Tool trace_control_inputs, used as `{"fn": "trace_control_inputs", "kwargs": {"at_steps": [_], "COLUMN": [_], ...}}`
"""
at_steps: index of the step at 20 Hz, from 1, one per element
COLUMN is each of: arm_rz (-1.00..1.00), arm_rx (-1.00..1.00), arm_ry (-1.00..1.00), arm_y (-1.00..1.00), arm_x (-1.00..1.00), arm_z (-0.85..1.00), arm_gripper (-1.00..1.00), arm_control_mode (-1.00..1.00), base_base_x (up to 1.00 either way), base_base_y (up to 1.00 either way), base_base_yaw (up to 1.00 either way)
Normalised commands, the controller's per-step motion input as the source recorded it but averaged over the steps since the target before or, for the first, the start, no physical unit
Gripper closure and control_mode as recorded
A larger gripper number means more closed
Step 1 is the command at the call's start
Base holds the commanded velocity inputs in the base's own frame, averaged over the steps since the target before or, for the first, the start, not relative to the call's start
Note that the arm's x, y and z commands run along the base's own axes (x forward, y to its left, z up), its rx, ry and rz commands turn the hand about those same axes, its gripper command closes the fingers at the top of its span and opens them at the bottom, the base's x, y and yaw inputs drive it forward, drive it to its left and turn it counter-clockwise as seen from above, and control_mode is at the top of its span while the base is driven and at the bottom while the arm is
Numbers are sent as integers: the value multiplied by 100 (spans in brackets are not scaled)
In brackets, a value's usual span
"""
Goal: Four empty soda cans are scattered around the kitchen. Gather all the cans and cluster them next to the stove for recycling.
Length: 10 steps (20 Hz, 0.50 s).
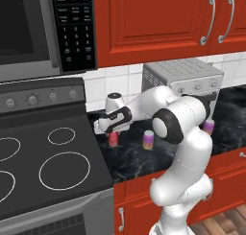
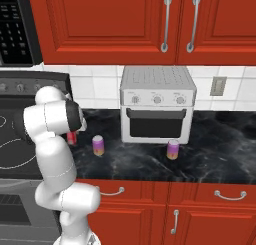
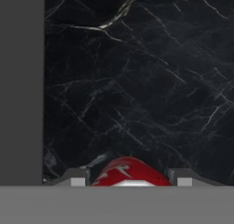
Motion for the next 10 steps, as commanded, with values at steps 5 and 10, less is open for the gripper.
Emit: {"fn": "trace_control_inputs", "kwargs": {"at_steps": [5,10], "arm_rz": [0,0], "arm_rx": [0,0], "arm_ry": [0,-4], "arm_y": [0,0], "arm_x": [-26,-26], "arm_z": [-37,-40], "arm_gripper": [100,100], "arm_control_mode": [-100,-100], "base_base_x": [0,0], "base_base_y": [0,0], "base_base_yaw": [0,0]}}
